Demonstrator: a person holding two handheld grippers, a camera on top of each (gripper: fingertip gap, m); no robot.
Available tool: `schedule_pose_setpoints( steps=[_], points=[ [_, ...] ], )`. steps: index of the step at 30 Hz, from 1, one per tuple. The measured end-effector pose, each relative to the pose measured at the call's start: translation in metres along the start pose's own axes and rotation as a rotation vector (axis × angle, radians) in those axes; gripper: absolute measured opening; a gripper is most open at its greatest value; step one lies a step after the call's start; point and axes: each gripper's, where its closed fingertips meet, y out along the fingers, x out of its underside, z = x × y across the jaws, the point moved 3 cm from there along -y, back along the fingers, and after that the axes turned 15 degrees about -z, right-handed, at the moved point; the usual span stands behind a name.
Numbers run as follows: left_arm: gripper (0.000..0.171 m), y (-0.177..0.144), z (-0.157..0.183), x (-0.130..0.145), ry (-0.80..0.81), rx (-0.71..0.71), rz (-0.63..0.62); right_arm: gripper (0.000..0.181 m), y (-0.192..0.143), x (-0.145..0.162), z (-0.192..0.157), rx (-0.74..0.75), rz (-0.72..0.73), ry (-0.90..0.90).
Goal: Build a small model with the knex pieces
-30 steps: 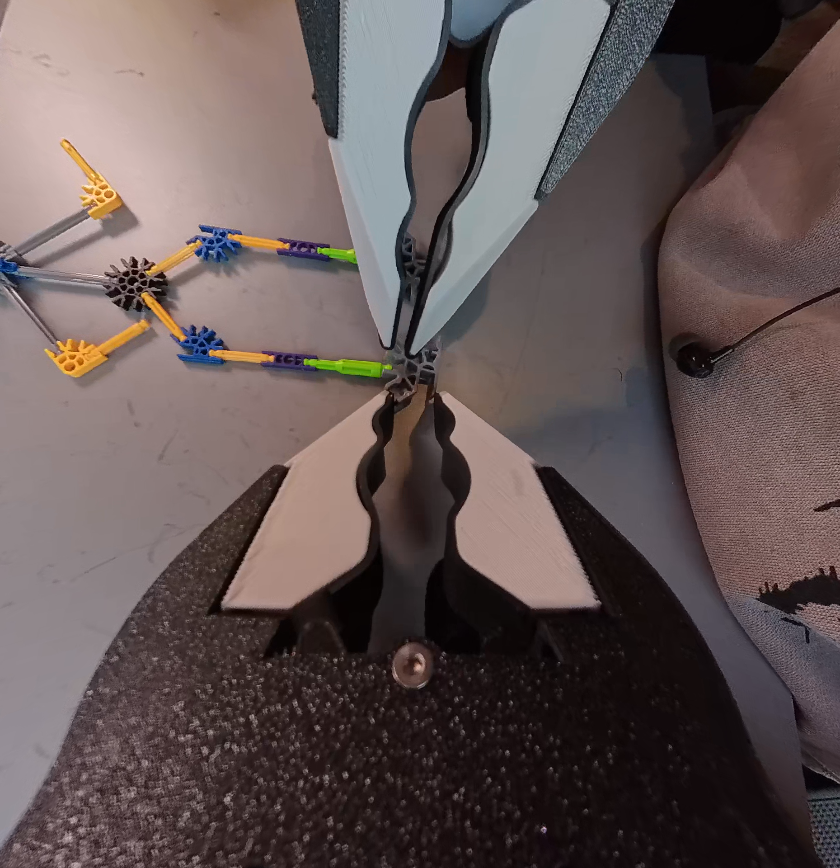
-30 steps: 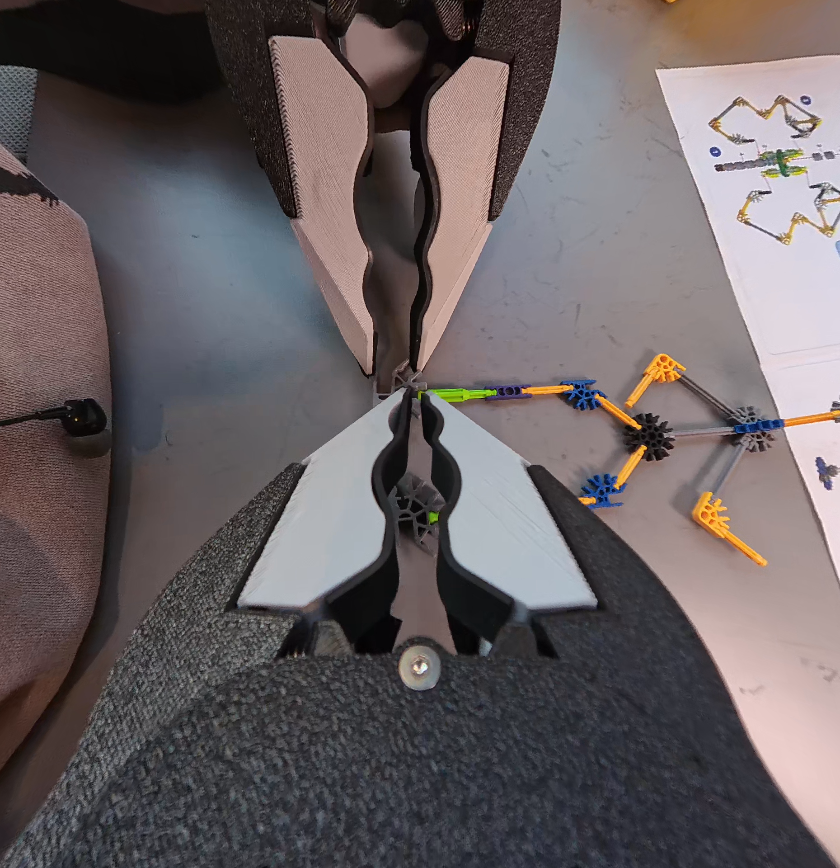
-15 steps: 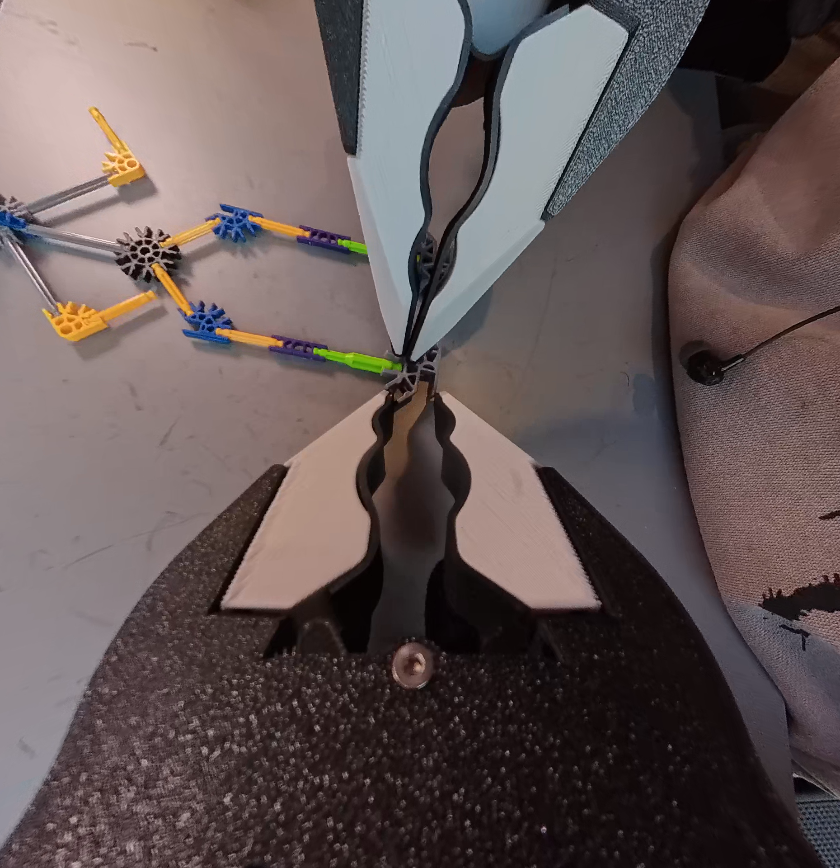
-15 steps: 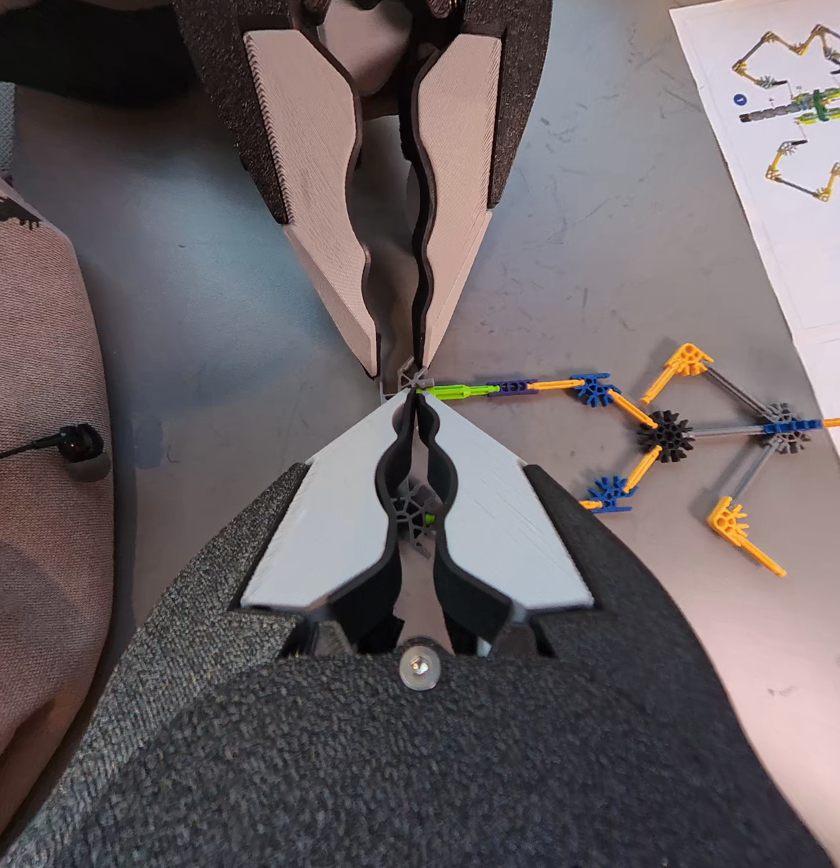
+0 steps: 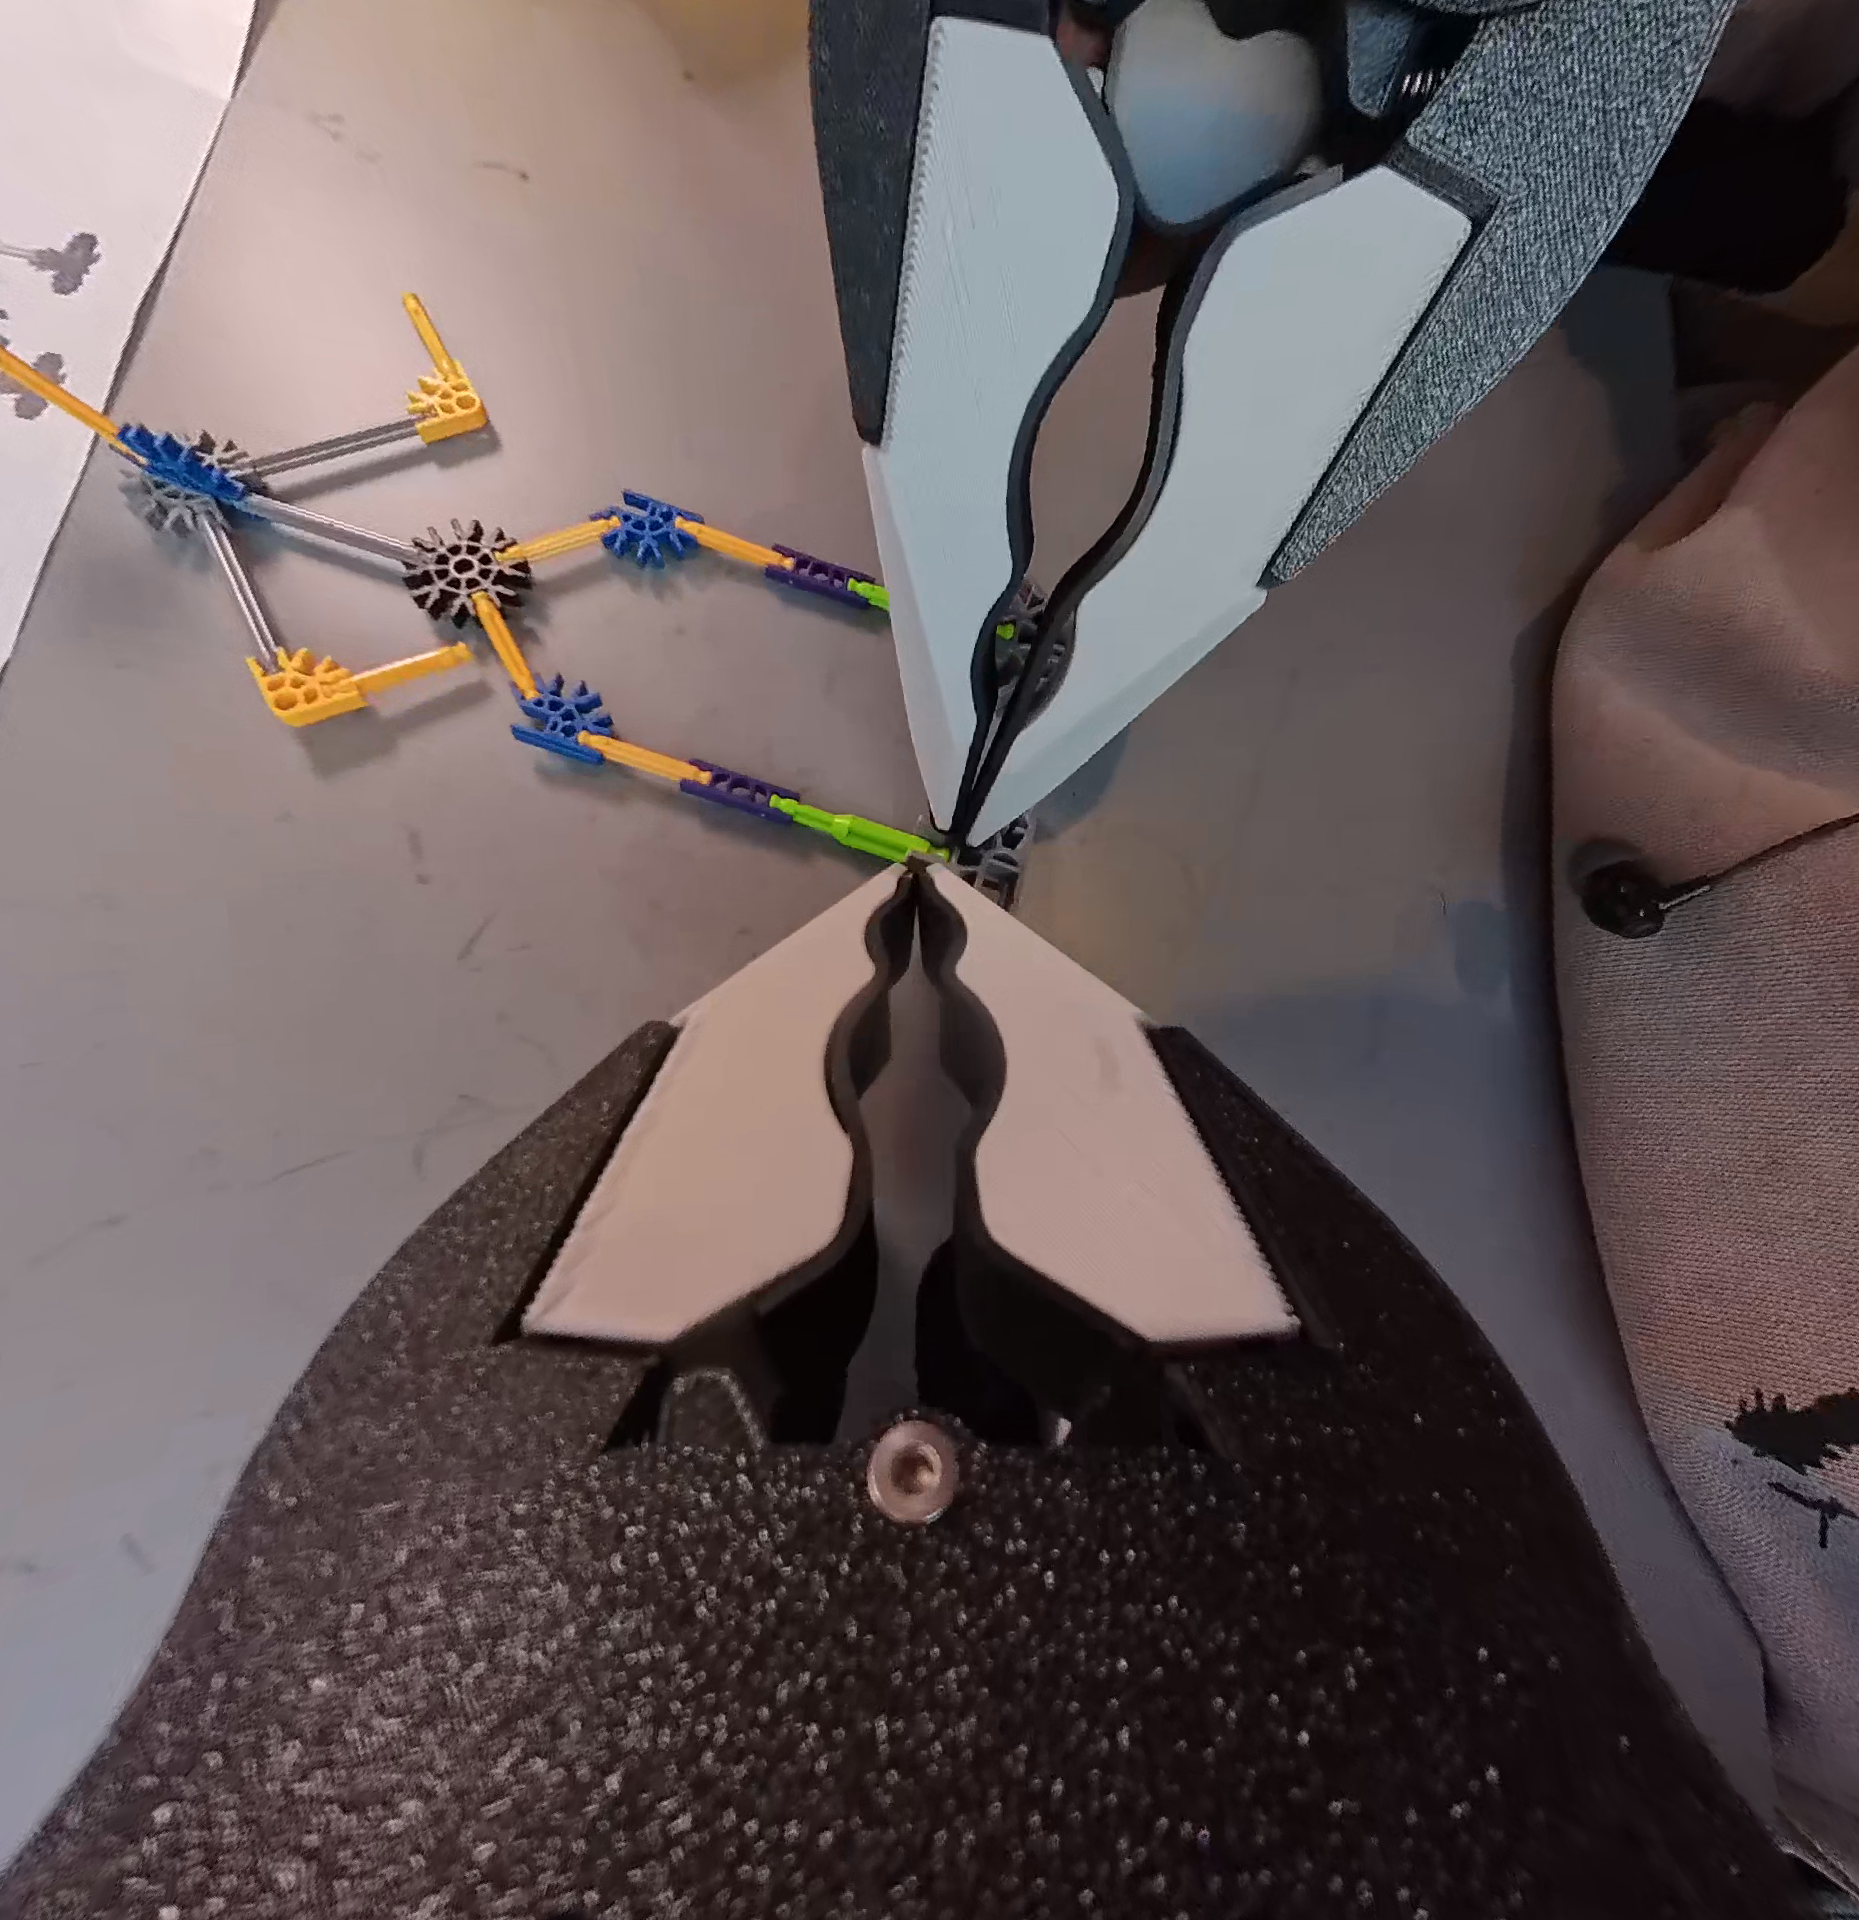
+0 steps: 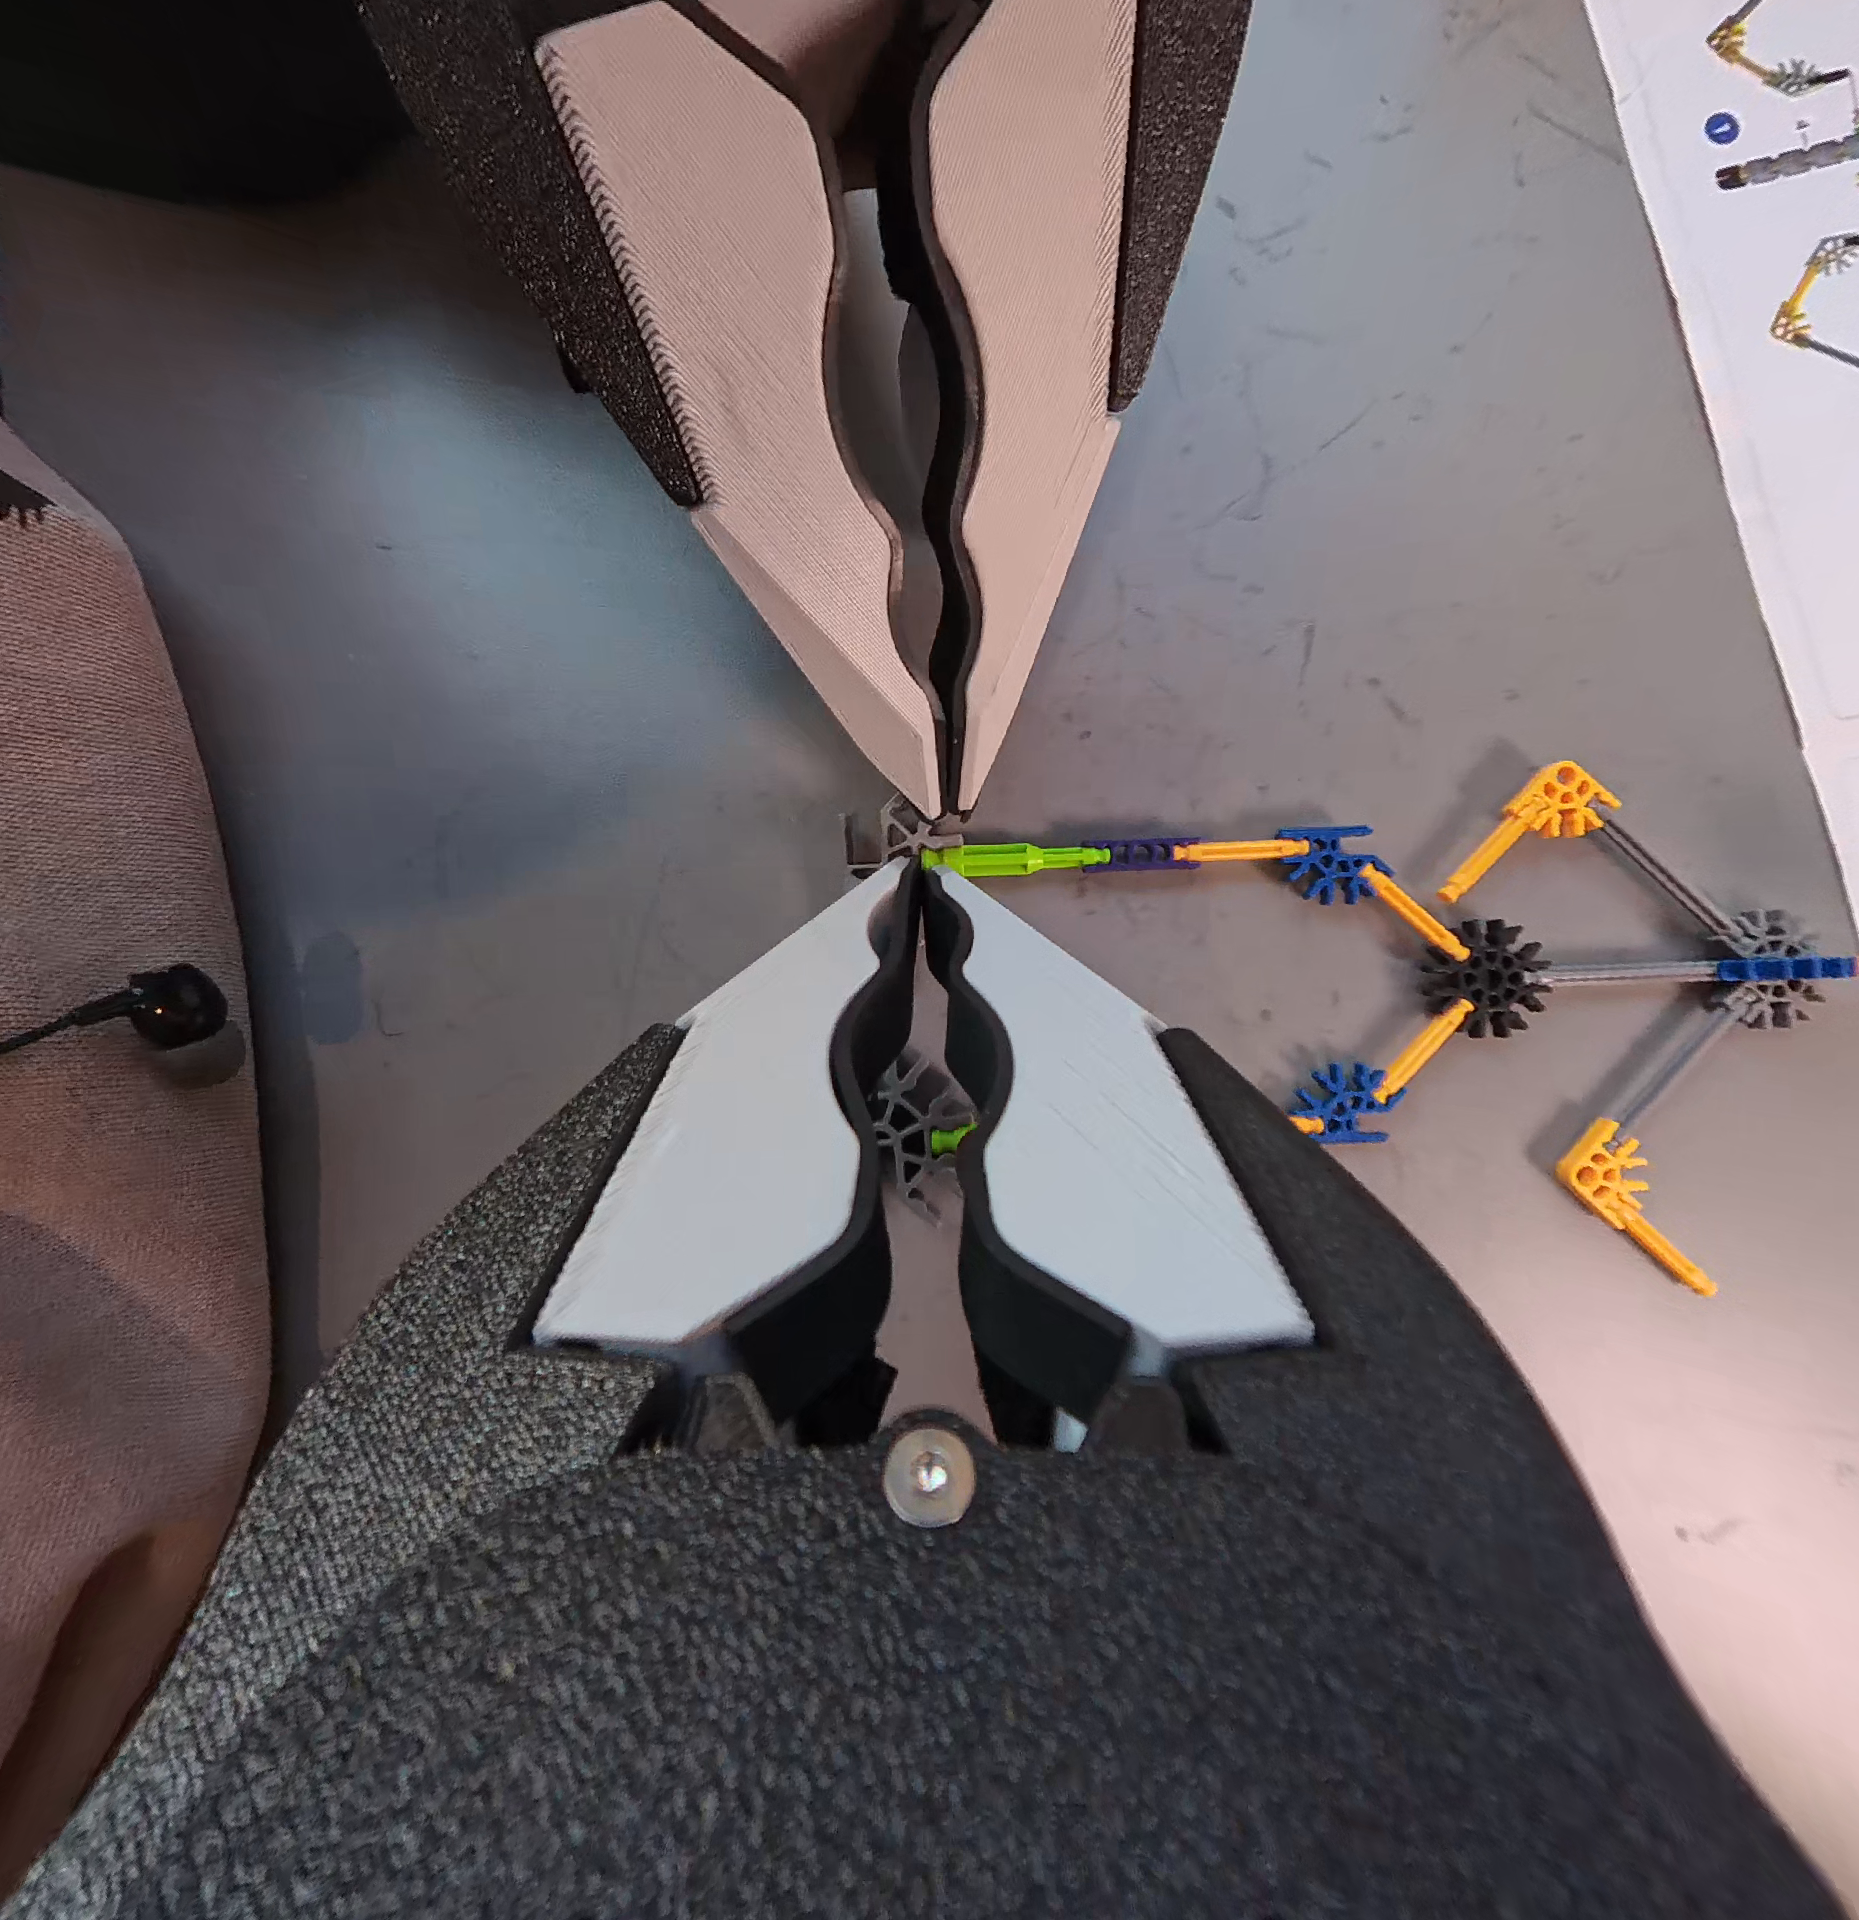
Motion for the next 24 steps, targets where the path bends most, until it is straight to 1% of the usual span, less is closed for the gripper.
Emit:
schedule_pose_setpoints(
  steps=[5,8,12,14,15,16,18,20,22,24],
  points=[
    [0.000,0.004,0.001,0.004,0.017,-0.056,-0.068,0.000,0.003,-0.001,0.000,0.011,-0.054,-0.027],
    [0.000,0.003,0.001,0.004,0.009,-0.065,-0.060,0.000,0.003,-0.002,0.000,-0.007,-0.048,-0.016],
    [0.000,0.003,0.001,0.004,-0.005,-0.044,-0.050,0.000,0.003,-0.001,0.000,-0.005,-0.023,-0.017],
    [0.000,0.003,0.003,0.005,-0.012,0.001,-0.040,0.000,0.002,0.001,0.000,-0.031,0.004,-0.014],
    [0.000,0.003,0.008,0.006,-0.009,0.043,-0.039,0.000,-0.003,0.002,0.003,-0.026,0.027,-0.012],
    [0.000,0.003,0.012,0.007,-0.003,0.069,-0.039,0.004,-0.011,0.003,0.009,-0.008,0.061,-0.013],
    [0.000,0.002,0.016,0.007,0.016,0.086,-0.046,0.014,-0.029,0.010,0.020,-0.003,0.085,0.004],
    [0.000,-0.005,0.020,0.004,0.019,0.131,-0.009,0.015,-0.046,0.019,0.038,0.068,0.111,0.038],
    [0.000,-0.013,0.015,0.002,-0.006,0.130,0.027,0.015,-0.056,0.030,0.045,0.076,0.130,0.056],
    [0.000,-0.016,0.005,0.004,-0.029,0.089,0.040,0.017,-0.054,0.042,0.041,0.051,0.121,0.025]
  ],
)
